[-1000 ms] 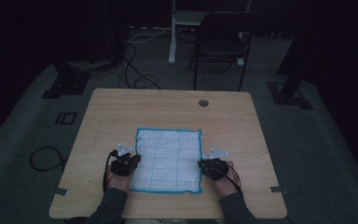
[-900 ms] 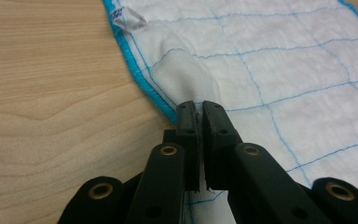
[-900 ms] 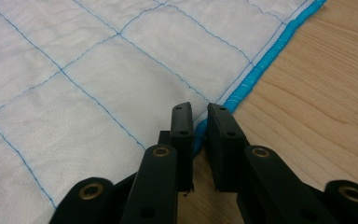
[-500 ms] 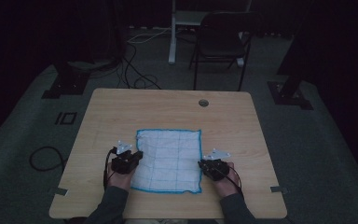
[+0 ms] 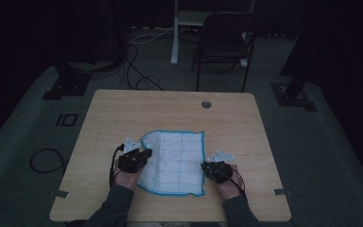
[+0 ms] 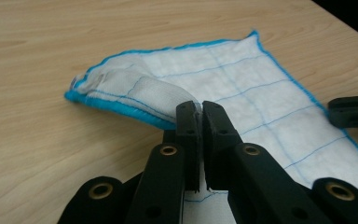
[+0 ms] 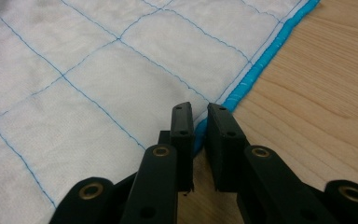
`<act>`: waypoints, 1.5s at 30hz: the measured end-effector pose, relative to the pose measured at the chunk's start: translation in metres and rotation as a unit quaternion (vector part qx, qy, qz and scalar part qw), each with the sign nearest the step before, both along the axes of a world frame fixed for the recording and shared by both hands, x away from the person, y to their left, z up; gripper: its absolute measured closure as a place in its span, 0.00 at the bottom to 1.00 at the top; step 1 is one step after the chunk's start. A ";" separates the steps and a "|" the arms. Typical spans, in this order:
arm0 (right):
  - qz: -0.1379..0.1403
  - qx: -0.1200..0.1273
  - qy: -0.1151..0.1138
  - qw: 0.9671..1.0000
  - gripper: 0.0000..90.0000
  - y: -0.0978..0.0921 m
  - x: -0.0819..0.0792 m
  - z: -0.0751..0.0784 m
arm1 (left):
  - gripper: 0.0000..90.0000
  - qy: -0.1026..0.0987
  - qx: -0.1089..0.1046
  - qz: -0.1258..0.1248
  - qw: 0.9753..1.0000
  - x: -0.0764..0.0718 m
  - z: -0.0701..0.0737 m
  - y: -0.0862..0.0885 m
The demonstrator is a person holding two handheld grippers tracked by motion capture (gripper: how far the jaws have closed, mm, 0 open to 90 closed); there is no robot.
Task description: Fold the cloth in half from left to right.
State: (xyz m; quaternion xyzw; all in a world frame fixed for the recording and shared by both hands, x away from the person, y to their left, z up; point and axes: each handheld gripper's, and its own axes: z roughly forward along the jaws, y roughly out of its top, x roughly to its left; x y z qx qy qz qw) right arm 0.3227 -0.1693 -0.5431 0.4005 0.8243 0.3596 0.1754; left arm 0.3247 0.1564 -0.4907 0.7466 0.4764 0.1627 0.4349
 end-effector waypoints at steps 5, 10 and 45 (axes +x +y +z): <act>0.000 0.001 0.000 1.000 0.91 0.000 0.000 0.000 | 0.96 -0.005 0.000 -0.015 1.000 0.000 0.005 -0.009; -0.002 0.003 0.000 1.000 0.90 0.000 0.000 0.000 | 0.96 -0.009 0.000 -0.027 1.000 0.000 0.008 -0.015; -0.002 0.006 0.002 1.000 0.91 -0.001 0.000 0.000 | 0.96 -0.019 -0.010 -0.098 0.995 0.011 0.021 -0.079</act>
